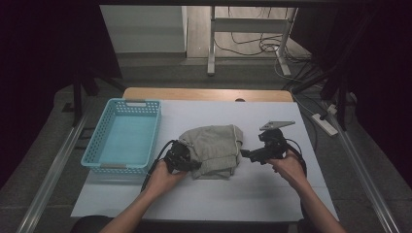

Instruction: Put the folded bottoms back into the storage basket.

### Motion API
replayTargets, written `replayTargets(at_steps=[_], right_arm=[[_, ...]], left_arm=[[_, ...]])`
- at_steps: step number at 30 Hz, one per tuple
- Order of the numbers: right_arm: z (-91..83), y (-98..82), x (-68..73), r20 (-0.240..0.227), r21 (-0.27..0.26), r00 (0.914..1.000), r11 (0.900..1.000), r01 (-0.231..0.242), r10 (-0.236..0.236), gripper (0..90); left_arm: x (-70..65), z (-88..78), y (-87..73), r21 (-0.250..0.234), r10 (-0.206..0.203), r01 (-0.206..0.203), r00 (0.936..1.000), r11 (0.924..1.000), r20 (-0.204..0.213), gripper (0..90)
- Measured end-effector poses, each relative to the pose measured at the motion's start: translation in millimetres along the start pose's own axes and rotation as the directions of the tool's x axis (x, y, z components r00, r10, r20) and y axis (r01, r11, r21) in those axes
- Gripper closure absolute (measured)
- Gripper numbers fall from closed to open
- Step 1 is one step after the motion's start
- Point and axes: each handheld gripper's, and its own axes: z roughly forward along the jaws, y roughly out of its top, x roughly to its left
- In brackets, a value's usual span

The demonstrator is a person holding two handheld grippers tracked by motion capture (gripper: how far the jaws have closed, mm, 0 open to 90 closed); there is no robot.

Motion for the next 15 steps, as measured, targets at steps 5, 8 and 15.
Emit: replayTargets(at_steps=[5, 8, 15], right_arm=[[16.2, 8.8, -5.7, 0.037, 0.035, 0.9993, 0.999, 0.010, -0.011, 0.0], [24.5, 14.2, -8.4, 0.063, 0.055, 0.9978, 0.998, 0.017, -0.021, 0.0], [38.6, 27.6, -16.3, 0.070, 0.060, 0.9975, 0.998, -0.009, 0.005, 0.0]], left_arm=[[0.1, 0.0, 0.5, 0.003, -0.001, 0.001, 1.0000, 1.0000, 0.001, 61.0], [0.2, -0.1, 0.6, 0.006, -0.002, 0.002, 1.0000, 1.0000, 0.001, 60.9], [0.8, 0.0, 0.6, 0.006, -0.013, 0.013, 0.9999, 0.9999, 0.005, 60.1]])
